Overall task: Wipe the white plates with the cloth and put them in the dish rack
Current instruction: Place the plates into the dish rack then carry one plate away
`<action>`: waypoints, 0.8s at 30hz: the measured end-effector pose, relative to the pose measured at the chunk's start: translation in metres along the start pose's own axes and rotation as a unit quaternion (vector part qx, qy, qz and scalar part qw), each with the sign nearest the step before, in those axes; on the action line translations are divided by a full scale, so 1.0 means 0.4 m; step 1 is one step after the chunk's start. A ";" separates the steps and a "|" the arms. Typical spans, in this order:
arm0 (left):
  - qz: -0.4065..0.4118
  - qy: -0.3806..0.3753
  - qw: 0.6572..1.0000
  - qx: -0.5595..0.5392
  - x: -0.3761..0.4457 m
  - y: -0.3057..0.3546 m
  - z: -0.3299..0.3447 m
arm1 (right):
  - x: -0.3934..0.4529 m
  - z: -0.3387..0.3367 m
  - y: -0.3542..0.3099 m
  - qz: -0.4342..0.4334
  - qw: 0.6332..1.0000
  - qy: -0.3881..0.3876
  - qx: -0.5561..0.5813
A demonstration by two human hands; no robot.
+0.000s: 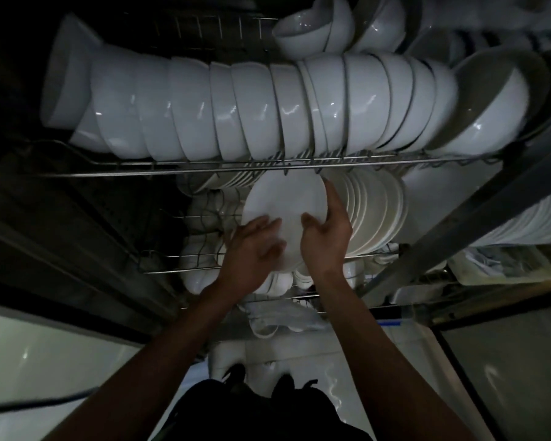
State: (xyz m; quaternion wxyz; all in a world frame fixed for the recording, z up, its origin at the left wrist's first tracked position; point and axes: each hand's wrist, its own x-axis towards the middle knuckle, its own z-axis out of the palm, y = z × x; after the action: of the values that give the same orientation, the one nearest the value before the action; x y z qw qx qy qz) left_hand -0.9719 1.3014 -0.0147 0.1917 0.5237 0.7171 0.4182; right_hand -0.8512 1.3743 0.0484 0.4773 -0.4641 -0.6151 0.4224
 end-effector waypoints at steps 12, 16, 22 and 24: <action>-0.053 -0.162 0.981 -0.090 0.044 0.046 0.045 | 0.036 -0.006 0.007 -0.055 0.993 0.001 -0.101; -0.053 -0.173 0.978 -0.099 0.056 0.036 0.054 | 0.044 -0.004 0.009 -0.061 0.992 0.008 -0.109; -0.056 -0.177 0.978 -0.094 0.075 0.004 0.061 | 0.054 0.015 0.024 -0.062 0.992 0.005 -0.109; -0.058 -0.170 0.979 -0.092 0.079 -0.010 0.063 | 0.052 0.023 0.032 -0.059 0.992 0.008 -0.115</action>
State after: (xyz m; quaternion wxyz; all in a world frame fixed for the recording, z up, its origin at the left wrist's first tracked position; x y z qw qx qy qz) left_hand -0.9683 1.3400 -0.0273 0.3825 0.5244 0.6617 0.3753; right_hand -0.8605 1.3967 0.0385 0.4500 -0.4823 -0.6818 0.3162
